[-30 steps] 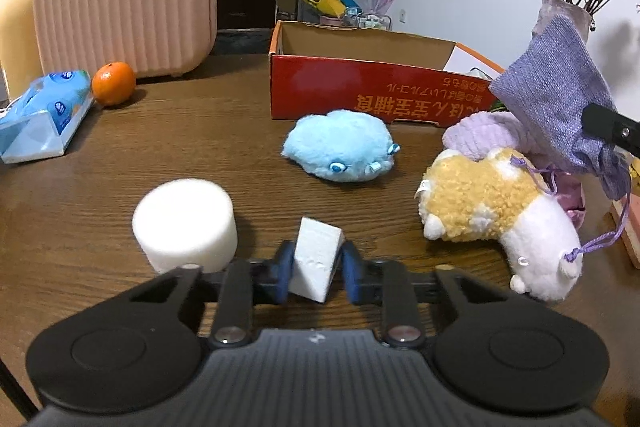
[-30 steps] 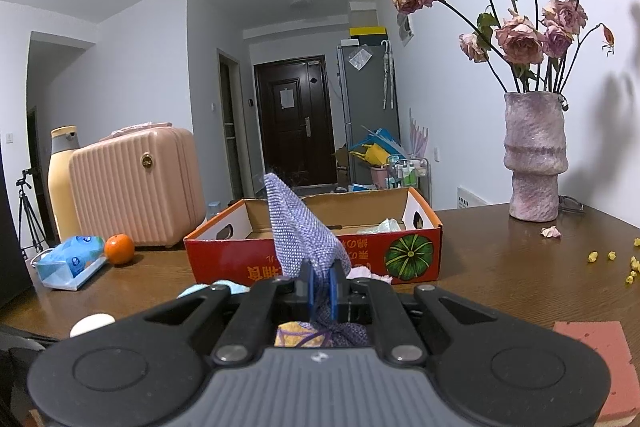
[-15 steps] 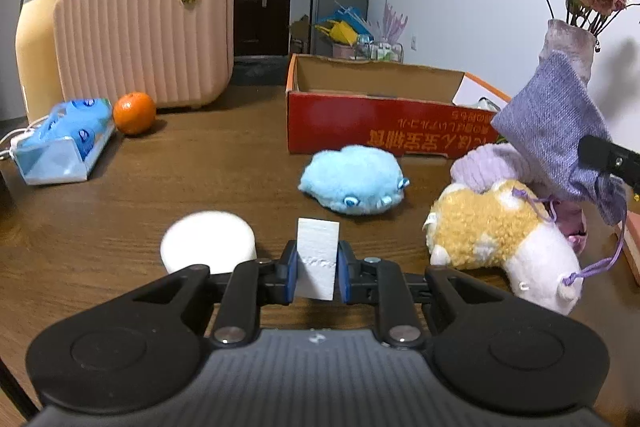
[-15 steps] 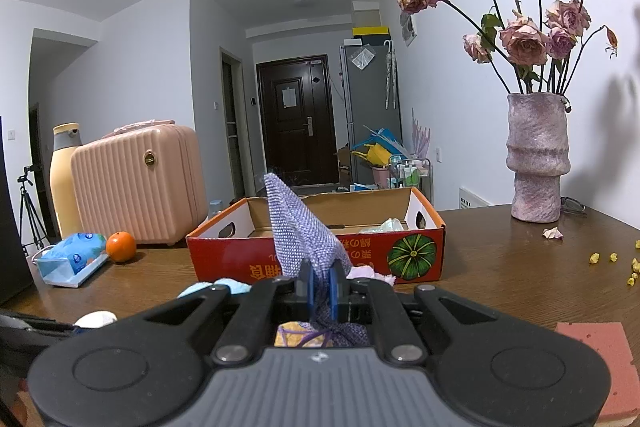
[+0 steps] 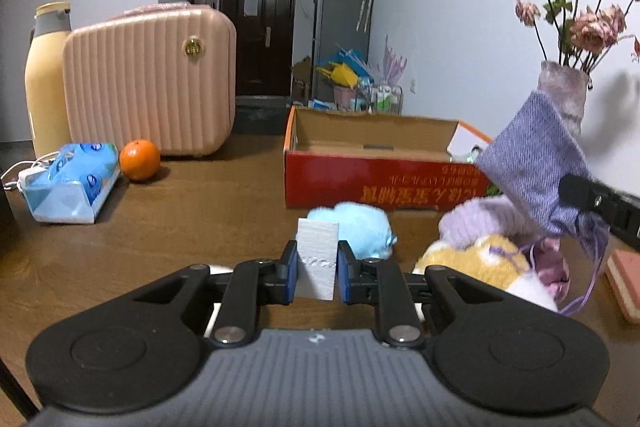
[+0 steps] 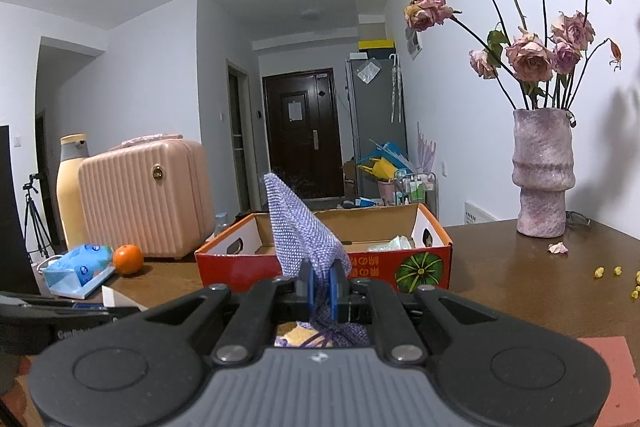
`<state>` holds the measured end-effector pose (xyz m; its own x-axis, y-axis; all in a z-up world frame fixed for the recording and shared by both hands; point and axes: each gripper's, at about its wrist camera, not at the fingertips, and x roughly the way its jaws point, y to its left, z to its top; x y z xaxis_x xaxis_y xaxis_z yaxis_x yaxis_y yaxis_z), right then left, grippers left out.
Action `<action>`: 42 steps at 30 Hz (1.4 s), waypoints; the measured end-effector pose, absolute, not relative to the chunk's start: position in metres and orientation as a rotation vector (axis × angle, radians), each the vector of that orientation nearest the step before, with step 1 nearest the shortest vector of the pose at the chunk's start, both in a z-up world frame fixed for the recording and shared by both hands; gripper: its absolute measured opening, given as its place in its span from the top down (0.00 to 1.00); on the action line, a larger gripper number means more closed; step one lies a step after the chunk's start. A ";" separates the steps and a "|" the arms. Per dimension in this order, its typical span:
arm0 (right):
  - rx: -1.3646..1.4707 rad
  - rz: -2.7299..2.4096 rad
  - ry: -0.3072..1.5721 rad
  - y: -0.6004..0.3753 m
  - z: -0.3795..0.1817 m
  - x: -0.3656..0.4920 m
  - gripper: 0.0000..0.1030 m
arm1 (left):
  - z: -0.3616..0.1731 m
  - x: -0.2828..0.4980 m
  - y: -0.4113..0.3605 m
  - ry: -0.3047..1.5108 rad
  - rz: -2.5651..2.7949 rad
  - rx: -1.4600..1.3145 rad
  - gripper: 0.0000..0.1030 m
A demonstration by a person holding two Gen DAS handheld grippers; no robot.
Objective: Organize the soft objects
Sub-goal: 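Carry the white block and lavender pouch with both tools over the cardboard box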
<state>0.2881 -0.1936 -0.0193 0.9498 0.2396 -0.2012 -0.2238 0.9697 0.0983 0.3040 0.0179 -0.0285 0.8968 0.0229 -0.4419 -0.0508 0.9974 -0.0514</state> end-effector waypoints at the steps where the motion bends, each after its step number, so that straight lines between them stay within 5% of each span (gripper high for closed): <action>1: 0.078 0.234 0.212 -0.194 -0.019 0.289 0.93 | -0.027 0.304 0.017 0.450 0.040 -0.064 0.81; 42: 0.117 0.163 0.109 -0.208 0.008 0.364 0.93 | 0.014 0.387 -0.015 0.302 0.090 -0.153 0.81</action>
